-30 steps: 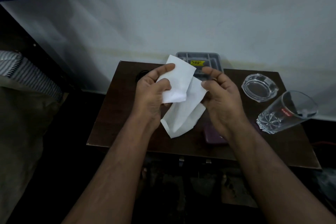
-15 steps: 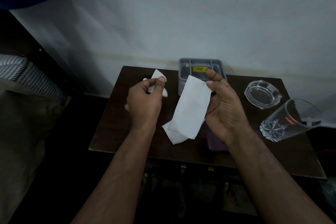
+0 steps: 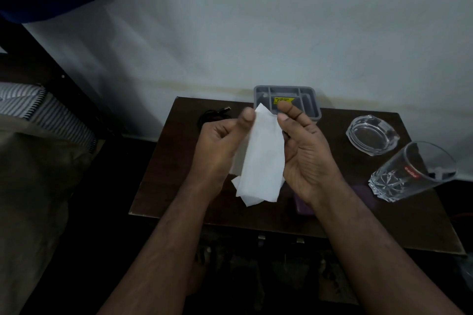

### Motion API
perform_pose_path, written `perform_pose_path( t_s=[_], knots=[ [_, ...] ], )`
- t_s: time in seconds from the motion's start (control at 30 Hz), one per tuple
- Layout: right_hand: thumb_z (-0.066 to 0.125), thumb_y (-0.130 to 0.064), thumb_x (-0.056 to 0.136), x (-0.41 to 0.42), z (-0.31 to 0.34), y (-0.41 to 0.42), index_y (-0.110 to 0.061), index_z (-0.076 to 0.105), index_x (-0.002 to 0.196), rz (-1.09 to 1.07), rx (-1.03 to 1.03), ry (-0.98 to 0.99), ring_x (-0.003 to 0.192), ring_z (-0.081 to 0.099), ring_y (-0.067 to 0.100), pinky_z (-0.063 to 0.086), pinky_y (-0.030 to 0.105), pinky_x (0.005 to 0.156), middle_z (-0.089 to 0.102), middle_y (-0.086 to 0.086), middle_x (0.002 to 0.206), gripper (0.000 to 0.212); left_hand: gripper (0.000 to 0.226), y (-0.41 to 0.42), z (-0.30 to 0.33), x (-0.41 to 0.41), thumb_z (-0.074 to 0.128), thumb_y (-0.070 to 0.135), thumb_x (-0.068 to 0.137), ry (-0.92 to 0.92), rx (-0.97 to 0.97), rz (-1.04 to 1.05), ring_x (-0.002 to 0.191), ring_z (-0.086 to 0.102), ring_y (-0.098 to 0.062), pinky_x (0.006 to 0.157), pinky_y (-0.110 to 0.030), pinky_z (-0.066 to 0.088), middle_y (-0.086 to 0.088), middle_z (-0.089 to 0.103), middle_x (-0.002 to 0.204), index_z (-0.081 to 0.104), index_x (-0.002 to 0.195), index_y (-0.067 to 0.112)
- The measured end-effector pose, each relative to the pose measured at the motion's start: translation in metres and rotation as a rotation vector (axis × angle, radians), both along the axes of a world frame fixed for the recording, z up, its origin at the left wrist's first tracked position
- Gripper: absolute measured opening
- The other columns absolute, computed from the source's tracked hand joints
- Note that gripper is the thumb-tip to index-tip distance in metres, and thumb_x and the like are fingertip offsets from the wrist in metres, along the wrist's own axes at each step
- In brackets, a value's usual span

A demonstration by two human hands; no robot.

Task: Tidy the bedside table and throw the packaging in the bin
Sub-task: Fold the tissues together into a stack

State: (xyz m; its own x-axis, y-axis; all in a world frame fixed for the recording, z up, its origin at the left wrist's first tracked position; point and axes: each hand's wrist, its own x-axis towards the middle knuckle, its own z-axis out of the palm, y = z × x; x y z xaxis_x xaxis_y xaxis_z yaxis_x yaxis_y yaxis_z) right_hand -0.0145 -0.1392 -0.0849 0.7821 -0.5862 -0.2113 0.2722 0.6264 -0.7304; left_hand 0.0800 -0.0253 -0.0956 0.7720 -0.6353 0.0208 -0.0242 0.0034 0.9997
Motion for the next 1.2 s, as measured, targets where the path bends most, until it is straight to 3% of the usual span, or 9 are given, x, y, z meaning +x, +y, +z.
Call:
perform_pose_path(
  t_s=[0.17, 0.3, 0.4, 0.5, 0.63, 0.77, 0.97, 1.07, 1.2],
  knots=[
    [0.057, -0.003, 0.098, 0.001, 0.002, 0.001, -0.009, 0.061, 0.122, -0.010, 0.031, -0.008, 0.089, 0.074, 0.020, 0.064, 0.038, 0.079, 0.073, 0.012, 0.105, 0.025, 0.021, 0.003, 0.000, 0.003, 0.070, 0.029, 0.088, -0.030, -0.056, -0.056, 0.089, 0.076, -0.008, 0.073, -0.020, 0.058, 0.007, 0.081, 0.095, 0.080, 0.102, 0.016],
    [0.059, -0.004, 0.099, 0.002, -0.002, -0.001, -0.010, 0.065, 0.116, -0.014, -0.031, 0.022, 0.087, 0.075, 0.017, 0.063, 0.031, 0.070, 0.075, 0.007, 0.101, 0.019, 0.016, 0.001, -0.007, 0.004, 0.067, 0.018, 0.099, -0.117, 0.014, 0.006, 0.093, 0.078, -0.020, 0.078, -0.041, 0.064, -0.001, 0.081, 0.100, 0.079, 0.109, 0.013],
    [0.065, -0.009, 0.097, 0.000, -0.015, -0.003, -0.017, 0.071, 0.112, -0.096, -0.467, 0.181, 0.097, 0.070, 0.012, 0.057, 0.028, 0.083, 0.071, 0.003, 0.109, 0.018, 0.020, -0.001, -0.011, 0.007, 0.064, 0.023, 0.101, -0.162, 0.069, 0.063, 0.086, 0.076, -0.025, 0.073, -0.043, 0.061, -0.005, 0.081, 0.092, 0.081, 0.099, 0.012],
    [0.066, -0.016, 0.097, -0.005, -0.022, -0.006, -0.023, 0.068, 0.118, -0.252, -1.132, 0.364, 0.105, 0.063, 0.007, 0.052, 0.021, 0.090, 0.058, -0.001, 0.119, 0.022, 0.027, 0.000, -0.011, 0.008, 0.062, 0.025, 0.102, -0.247, 0.108, 0.036, 0.074, 0.070, -0.012, 0.060, -0.025, 0.051, -0.004, 0.077, 0.083, 0.080, 0.091, 0.010],
    [0.066, -0.037, 0.098, -0.009, -0.023, -0.005, -0.027, 0.065, 0.131, -0.146, -1.472, 0.412, 0.131, 0.043, 0.010, 0.038, 0.030, 0.108, 0.045, -0.006, 0.136, 0.034, 0.040, 0.002, -0.012, 0.006, 0.056, 0.031, 0.103, -0.337, 0.101, -0.098, 0.062, 0.057, -0.033, 0.055, -0.029, 0.039, -0.018, 0.066, 0.068, 0.075, 0.079, 0.005],
    [0.061, -0.037, 0.100, -0.016, -0.024, -0.010, -0.028, 0.066, 0.120, -0.090, -1.580, 0.466, 0.140, 0.036, 0.014, 0.032, 0.043, 0.105, 0.038, -0.001, 0.145, 0.022, 0.044, 0.003, -0.012, 0.006, 0.054, 0.032, 0.101, -0.368, 0.096, -0.161, 0.051, 0.045, -0.024, 0.052, -0.034, 0.034, -0.016, 0.053, 0.057, 0.066, 0.068, 0.005],
    [0.065, -0.029, 0.098, -0.017, -0.022, -0.012, -0.019, 0.066, 0.103, -0.158, -1.599, 0.392, 0.132, 0.045, 0.014, 0.034, 0.033, 0.098, 0.047, 0.001, 0.132, 0.012, 0.035, 0.006, -0.010, 0.005, 0.056, 0.040, 0.102, -0.304, 0.100, -0.137, 0.078, 0.072, -0.020, 0.064, -0.038, 0.054, 0.000, 0.078, 0.085, 0.082, 0.102, 0.015],
    [0.065, -0.019, 0.100, -0.019, -0.014, -0.011, -0.012, 0.065, 0.098, -0.079, -1.437, 0.259, 0.106, 0.061, 0.007, 0.047, 0.022, 0.083, 0.063, -0.007, 0.110, 0.007, 0.037, 0.003, -0.007, 0.008, 0.055, 0.043, 0.103, -0.144, 0.091, 0.082, 0.087, 0.069, -0.003, 0.073, -0.038, 0.058, 0.012, 0.078, 0.093, 0.082, 0.105, 0.018],
    [0.068, -0.019, 0.099, -0.020, -0.011, -0.010, -0.015, 0.068, 0.097, 0.058, -1.172, 0.244, 0.088, 0.070, 0.006, 0.049, 0.018, 0.073, 0.073, -0.010, 0.089, 0.005, 0.022, -0.002, -0.014, 0.012, 0.062, 0.022, 0.102, -0.296, 0.164, 0.150, 0.095, 0.070, -0.003, 0.080, -0.023, 0.057, 0.001, 0.079, 0.102, 0.079, 0.113, 0.014]
  ],
)
